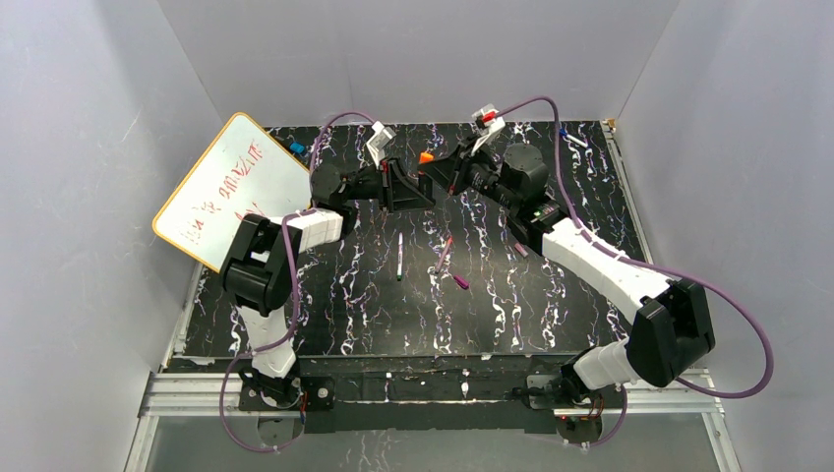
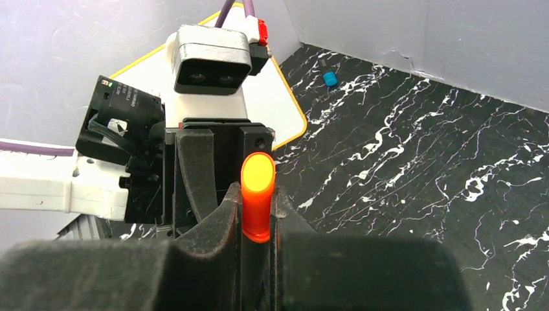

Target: Insert the pens into the pen caps

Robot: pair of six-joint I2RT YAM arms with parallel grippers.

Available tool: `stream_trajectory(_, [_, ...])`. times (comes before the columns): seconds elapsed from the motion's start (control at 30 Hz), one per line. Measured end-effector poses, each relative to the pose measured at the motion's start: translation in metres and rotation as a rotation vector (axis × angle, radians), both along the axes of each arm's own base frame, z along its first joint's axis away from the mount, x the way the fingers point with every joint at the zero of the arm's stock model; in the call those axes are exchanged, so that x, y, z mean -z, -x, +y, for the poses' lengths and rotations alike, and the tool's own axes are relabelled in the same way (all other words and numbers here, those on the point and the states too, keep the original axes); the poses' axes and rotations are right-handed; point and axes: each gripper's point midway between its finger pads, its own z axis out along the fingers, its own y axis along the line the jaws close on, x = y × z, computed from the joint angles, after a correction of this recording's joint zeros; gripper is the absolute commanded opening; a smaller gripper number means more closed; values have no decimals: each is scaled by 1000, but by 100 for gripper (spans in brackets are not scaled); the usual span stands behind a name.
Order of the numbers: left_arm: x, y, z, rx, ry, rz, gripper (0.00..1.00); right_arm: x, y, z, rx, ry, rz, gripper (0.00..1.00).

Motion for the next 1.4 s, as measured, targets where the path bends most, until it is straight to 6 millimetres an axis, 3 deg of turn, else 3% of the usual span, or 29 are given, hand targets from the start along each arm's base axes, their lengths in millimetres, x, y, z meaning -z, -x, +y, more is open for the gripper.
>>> stream_trajectory(0.3, [15, 6, 2, 11, -22, -7, 0, 13, 6, 3, -21, 41, 41, 22])
stream_trajectory(0.4, [18, 6, 3, 10, -24, -12, 0, 15, 7, 3, -25, 51, 49, 30])
stream_trajectory(0.53, [18, 5, 3, 6, -22, -27, 0, 17, 10, 5, -39, 65, 52, 37])
stream_trajectory(0.67, [12, 0, 5, -27, -4, -45, 0, 38, 21, 9, -78, 116, 113, 42])
stream_trajectory(0.97, [13, -2, 5, -33, -3, -77, 0, 39, 18, 7, -70, 128, 104, 52])
stream_trajectory(1.17, [13, 0, 3, -31, 1, -105, 0, 39, 19, -2, -63, 127, 102, 56])
stream_trajectory(1.4, [0, -10, 2, -104, 41, -133, 0, 44, 42, -24, -122, 122, 114, 57])
